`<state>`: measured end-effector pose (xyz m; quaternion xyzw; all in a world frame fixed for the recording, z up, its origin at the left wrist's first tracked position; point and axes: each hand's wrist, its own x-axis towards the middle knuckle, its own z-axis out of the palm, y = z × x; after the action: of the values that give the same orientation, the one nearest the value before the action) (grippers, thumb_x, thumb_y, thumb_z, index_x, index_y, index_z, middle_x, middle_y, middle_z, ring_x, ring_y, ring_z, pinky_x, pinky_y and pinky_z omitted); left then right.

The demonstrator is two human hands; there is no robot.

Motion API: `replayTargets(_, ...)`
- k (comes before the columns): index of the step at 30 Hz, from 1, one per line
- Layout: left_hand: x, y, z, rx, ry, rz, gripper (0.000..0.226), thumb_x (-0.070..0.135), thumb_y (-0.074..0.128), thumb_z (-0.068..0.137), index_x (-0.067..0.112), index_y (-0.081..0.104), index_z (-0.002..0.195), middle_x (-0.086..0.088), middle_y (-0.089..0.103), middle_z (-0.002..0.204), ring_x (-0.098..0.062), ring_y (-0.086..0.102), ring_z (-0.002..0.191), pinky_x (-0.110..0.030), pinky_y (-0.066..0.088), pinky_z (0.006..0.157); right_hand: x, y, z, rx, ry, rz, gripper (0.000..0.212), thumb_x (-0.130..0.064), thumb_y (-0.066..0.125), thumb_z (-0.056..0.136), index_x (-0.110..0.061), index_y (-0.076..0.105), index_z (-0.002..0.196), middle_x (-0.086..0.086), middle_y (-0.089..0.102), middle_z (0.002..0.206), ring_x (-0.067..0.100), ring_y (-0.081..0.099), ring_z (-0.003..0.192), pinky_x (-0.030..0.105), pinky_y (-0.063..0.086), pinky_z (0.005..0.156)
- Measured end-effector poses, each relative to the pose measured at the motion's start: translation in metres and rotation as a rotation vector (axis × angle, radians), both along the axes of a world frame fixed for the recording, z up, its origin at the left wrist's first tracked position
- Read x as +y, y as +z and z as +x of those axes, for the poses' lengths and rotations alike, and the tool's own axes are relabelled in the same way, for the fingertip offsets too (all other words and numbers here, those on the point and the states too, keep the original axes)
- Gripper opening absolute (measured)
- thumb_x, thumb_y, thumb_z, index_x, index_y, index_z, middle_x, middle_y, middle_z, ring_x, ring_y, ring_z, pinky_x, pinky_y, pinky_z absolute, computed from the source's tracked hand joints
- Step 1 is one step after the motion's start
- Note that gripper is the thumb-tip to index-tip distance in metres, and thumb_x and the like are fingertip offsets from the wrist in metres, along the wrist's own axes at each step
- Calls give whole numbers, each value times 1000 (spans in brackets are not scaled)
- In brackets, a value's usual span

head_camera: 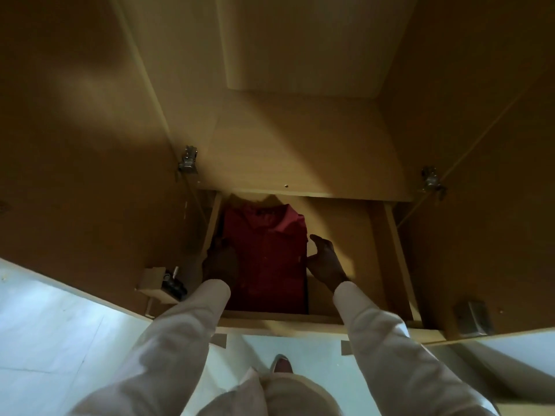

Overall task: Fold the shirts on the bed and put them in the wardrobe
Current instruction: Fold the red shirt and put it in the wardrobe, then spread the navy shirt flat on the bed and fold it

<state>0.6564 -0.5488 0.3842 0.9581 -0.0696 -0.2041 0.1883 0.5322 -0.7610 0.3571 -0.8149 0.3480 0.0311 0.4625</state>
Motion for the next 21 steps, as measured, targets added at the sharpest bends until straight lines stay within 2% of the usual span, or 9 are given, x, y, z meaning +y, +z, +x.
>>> replayTargets(3,4,1,-18,-27,-159,-82,37,23,44,101,10,48,136,-14,49,139,-32,50,124,-39,40,103,7,15,-33,-76,-28,-6,68,-28,73,87,-25,40,147,4,40,147,19,64,107,35,52,96)
replayTargets(5,3,4,-40,-77,-299,-297,39,24,55,96,15,52,134,-9,53,137,-28,52,123,-37,42,101,19,31,-63,-147,-81,-2,59,-22,72,89,-26,47,142,-1,50,141,9,65,98,28,53,89)
replayTargets(7,-1,16,-66,-107,-372,-484,39,23,62,92,19,56,131,-2,59,129,-19,59,113,-26,44,92,37,47,-93,-205,-139,10,51,-15,70,89,-26,52,136,-5,58,133,4,65,96,23,55,86)
replayTargets(9,-5,26,-103,7,-513,-567,36,22,64,92,24,59,127,5,64,119,-11,60,97,-18,40,80,61,57,-137,-236,-231,4,45,-13,69,90,-26,57,131,-9,63,122,-4,64,94,15,52,80)
replayTargets(11,-3,27,-131,131,-616,-593,38,22,66,90,24,58,128,7,65,108,-10,58,88,-18,37,75,89,61,-170,-221,-302,-20,38,-16,70,89,-25,61,125,-12,67,110,-10,63,83,10,47,72)
replayTargets(14,14,14,-176,296,-778,-570,41,25,67,88,23,56,128,8,64,101,-13,61,83,-23,44,76,144,55,-229,-167,-423,-61,34,-14,67,88,-22,64,121,-12,68,103,-8,62,80,6,44,73)
replayTargets(17,42,-13,-219,475,-898,-479,39,31,66,87,25,57,125,13,63,98,-16,64,86,-36,55,80,210,31,-290,-111,-582,-54,31,-17,69,88,-22,65,119,-9,68,108,-3,63,82,8,45,77)
replayTargets(19,65,-34,-247,551,-925,-424,39,30,65,87,24,56,124,12,63,97,-19,65,92,-41,56,84,256,16,-325,-71,-666,-49,32,-17,70,88,-25,64,118,-8,66,112,1,66,85,15,50,77)
replayTargets(21,87,-61,-283,626,-961,-363,40,28,65,86,19,56,124,7,64,98,-22,65,94,-42,55,86,300,-4,-364,4,-739,-3,33,-16,70,88,-26,63,119,-7,63,116,0,66,87,12,50,75)
